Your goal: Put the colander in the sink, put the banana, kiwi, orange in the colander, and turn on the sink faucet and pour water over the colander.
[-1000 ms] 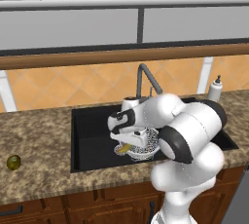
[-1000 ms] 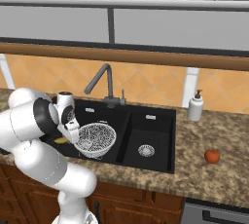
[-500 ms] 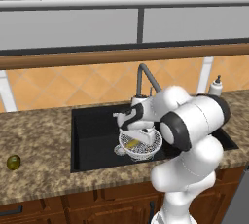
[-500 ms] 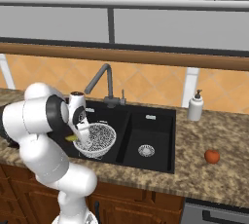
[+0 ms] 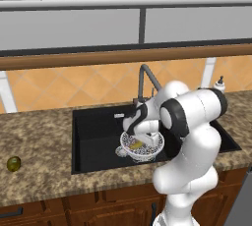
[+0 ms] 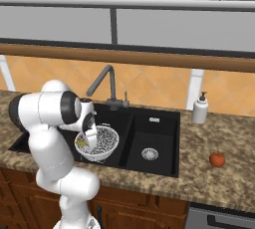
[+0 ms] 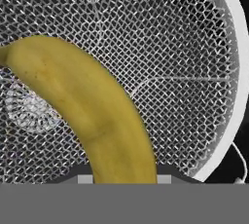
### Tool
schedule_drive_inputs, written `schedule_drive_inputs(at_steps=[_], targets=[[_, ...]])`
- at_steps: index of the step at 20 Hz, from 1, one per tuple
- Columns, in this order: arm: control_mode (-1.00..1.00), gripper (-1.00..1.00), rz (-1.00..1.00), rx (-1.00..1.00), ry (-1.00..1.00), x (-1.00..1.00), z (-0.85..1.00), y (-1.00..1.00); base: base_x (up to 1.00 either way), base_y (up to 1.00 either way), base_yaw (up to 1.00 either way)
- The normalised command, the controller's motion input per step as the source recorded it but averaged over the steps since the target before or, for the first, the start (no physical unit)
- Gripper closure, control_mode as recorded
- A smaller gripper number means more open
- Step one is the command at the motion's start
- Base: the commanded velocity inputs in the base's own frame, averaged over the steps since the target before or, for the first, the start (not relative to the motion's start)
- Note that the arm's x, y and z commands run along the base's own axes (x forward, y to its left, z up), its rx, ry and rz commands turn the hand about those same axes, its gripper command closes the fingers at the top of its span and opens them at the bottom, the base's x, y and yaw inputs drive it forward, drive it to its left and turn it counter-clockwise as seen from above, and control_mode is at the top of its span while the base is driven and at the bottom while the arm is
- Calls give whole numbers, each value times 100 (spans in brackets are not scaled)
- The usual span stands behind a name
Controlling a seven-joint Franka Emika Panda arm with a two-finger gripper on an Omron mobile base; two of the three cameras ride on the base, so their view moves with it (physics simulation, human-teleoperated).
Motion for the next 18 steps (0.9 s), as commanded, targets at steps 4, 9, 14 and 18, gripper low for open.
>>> schedule_drive_inputs(at_steps=[4, 9, 14, 18], targets=[[-100, 100, -6, -5, -6, 14, -41, -11, 0, 0, 0], [-100, 100, -6, -3, -3, 5, -30, -7, 0, 0, 0], [-100, 100, -5, -1, -1, 0, -12, -6, 0, 0, 0], [-100, 100, -1, 0, 0, 0, 0, -3, 0, 0, 0]])
